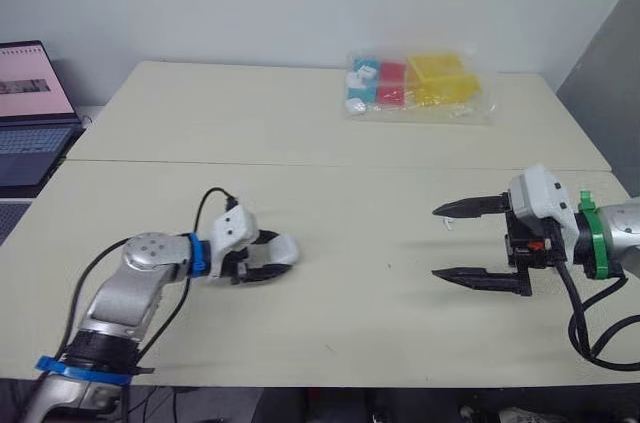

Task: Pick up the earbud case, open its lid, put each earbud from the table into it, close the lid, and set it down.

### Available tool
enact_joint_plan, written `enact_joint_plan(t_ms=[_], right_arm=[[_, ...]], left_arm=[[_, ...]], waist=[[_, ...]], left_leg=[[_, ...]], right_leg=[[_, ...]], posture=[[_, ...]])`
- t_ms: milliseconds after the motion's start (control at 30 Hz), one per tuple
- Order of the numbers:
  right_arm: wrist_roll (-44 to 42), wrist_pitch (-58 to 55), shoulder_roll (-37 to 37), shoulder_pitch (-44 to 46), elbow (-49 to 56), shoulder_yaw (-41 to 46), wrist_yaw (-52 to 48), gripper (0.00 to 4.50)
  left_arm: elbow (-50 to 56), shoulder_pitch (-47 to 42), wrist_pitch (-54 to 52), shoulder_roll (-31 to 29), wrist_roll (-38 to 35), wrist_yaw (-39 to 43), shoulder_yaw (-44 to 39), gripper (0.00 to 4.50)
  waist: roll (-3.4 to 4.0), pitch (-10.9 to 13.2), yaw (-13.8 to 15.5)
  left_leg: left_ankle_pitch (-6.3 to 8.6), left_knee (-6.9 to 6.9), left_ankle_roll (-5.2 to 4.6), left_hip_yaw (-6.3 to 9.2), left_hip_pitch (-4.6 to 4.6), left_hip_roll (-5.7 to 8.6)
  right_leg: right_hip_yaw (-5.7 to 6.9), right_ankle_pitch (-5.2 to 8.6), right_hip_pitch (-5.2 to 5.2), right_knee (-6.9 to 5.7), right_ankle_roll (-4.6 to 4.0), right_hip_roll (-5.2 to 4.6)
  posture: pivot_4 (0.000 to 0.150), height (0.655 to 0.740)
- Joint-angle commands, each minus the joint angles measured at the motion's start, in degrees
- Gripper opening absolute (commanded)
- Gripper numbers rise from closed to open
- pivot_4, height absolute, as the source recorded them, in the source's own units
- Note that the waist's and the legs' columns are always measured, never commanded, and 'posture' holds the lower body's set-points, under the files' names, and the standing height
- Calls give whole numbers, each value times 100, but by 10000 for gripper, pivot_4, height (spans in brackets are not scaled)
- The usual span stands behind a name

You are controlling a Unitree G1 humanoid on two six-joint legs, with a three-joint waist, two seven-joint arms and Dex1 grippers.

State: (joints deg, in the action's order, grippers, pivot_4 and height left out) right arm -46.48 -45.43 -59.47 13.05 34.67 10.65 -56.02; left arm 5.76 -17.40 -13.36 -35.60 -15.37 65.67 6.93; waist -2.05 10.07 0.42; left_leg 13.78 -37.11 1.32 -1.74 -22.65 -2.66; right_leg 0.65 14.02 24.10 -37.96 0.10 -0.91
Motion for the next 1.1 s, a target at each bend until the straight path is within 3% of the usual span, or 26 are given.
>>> enact_joint_plan(t_ms=[33, 300, 500, 767, 1000, 1100], right_arm=[[-878, -870, 247, 106, 277, 286, 982, 45000], [-3242, -2271, 850, 497, -131, -25, 3244, 45000], [-4604, -2379, 1236, 873, -723, -769, 4781, 45000], [-5350, -2051, 1564, 1088, -1062, -1307, 5740, 45000], [-5337, -2038, 1652, 1284, -1323, -1487, 5864, 45000], [-5279, -2049, 1676, 1312, -1359, -1517, 5873, 38999]], left_arm=[[482, -169, 619, 286, 67, 26, 347, 28097], [191, -342, 2048, 759, 458, -33, 725, 28097], [-140, -622, 2852, 950, 648, -127, 799, 28097], [-264, -725, 3145, 924, 664, -144, 830, 28097], [-219, -757, 3103, 951, 685, -251, 835, 28097], [-224, -779, 3134, 948, 714, -275, 837, 28097]], waist=[[-1, -1, -12], [-1, -1, -52], [-1, -2, -60], [-1, -2, -59], [-1, -2, -60], [-1, -2, -60]], left_leg=[[0, -2, 0, -1, -2, 2], [0, 1, -1, 5, 10, -4], [-1, -7, -2, -3, 2, -2], [-1, -5, -2, 4, -12, -4], [-1, -6, -2, 4, -8, -5], [-1, -4, -2, 4, -9, -6]], right_leg=[[-2, -1, 0, 0, 1, 6], [-6, -5, -2, -6, -8, 72], [-18, -10, -1, -3, -9, 74], [-10, -9, 7, 4, -8, 75], [-10, -10, 6, 1, -7, 76], [-10, -10, 7, 2, -7, 77]], posture=[[1500, 7359], [1500, 7359], [1500, 7359], [1500, 7359], [1500, 7359], [1500, 7359]])
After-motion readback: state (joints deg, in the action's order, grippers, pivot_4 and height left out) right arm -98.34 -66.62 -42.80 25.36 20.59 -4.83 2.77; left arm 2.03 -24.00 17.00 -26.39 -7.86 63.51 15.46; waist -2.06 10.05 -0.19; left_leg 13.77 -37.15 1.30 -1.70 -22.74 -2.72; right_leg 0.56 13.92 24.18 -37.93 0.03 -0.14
